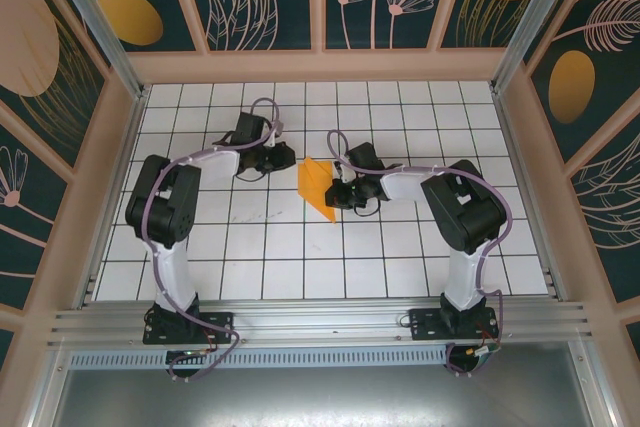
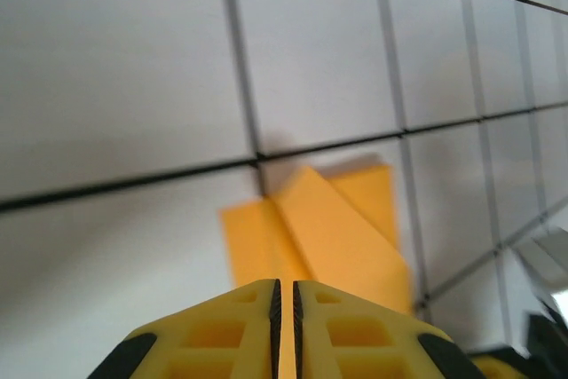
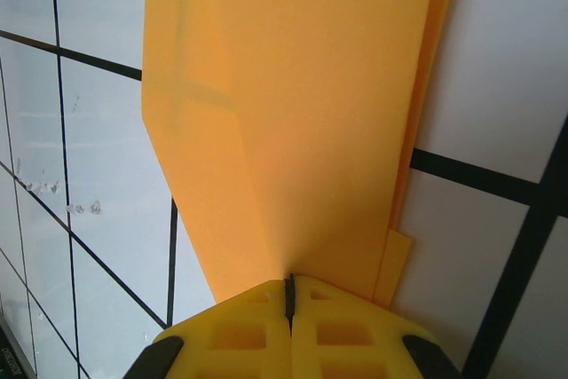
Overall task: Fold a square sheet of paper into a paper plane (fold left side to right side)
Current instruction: Fourth fold the wing at the center of the table.
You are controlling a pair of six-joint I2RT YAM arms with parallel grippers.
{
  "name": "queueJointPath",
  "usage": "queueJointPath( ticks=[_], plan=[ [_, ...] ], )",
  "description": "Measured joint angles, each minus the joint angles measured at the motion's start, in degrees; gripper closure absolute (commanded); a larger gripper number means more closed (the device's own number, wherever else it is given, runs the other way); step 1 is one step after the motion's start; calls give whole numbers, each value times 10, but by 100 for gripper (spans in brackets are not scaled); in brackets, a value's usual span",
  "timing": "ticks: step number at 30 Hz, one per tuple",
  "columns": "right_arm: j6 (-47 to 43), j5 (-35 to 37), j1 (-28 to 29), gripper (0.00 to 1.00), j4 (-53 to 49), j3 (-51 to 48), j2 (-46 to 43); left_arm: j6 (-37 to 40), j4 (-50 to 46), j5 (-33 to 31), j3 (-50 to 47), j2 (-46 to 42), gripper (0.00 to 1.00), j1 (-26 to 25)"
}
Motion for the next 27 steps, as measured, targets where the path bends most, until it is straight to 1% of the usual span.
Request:
queueJointPath(
  ticks=[3,8,17,27],
  plan=[
    [0,2,1,100,0,0,-1,-14,25,20,-27,-22,84,-31],
    [0,4,2,100,-1,0,-1,-41,47,46,-51,-16,86,-78],
    [0,6,3,100,-2,1,-1,-67,77,64,-52,14,87,-91],
    [0,10,4,100,-9,5,-1,-77,79,64,-46,47,88,-97]
  ],
)
